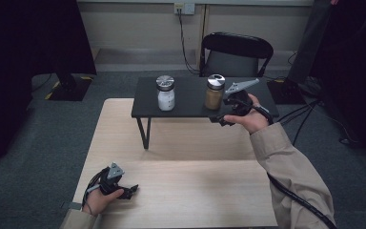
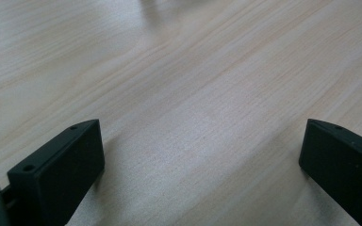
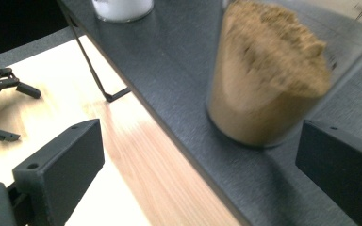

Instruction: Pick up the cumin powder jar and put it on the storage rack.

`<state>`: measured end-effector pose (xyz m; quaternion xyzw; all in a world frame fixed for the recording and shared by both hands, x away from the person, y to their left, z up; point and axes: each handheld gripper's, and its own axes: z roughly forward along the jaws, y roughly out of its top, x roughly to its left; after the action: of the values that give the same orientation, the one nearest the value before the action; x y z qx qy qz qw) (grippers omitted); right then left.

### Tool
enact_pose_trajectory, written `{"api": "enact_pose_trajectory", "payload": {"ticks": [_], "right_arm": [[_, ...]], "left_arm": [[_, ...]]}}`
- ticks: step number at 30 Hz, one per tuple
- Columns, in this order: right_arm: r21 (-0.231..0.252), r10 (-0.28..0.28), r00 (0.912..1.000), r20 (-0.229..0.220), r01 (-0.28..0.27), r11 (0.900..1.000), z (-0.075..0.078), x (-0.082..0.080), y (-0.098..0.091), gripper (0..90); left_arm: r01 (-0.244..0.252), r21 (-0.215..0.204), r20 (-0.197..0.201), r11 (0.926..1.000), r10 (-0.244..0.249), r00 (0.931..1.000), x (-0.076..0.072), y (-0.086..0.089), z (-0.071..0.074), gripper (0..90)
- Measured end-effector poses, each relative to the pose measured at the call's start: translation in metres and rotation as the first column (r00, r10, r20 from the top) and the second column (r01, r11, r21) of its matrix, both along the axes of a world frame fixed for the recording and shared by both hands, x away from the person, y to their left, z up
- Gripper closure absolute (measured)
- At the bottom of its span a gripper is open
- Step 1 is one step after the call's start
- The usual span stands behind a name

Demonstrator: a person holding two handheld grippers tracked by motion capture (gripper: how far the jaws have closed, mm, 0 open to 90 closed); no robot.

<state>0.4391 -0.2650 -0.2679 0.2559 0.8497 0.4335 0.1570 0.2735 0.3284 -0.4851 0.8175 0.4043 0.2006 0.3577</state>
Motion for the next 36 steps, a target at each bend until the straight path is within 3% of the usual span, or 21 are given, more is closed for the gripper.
{"api": "enact_pose_trajectory", "payload": {"ticks": [17, 36], "right_arm": [[0.042, 0.031, 0.9994, 0.018, -0.031, 0.9986, -0.026, -0.031, -0.012, 0.3], [0.056, 0.082, 0.996, 0.036, -0.084, 0.9949, -0.052, -0.067, -0.025, 0.1]], "left_arm": [[-0.002, 0.0, 0.001, 1.0, 0.002, 1.0, 0.0, 0.0, 0.0, 0.0], [-0.004, -0.001, 0.001, 1.0, 0.004, 1.0, 0.0, -0.001, 0.0, 0.0]]}}
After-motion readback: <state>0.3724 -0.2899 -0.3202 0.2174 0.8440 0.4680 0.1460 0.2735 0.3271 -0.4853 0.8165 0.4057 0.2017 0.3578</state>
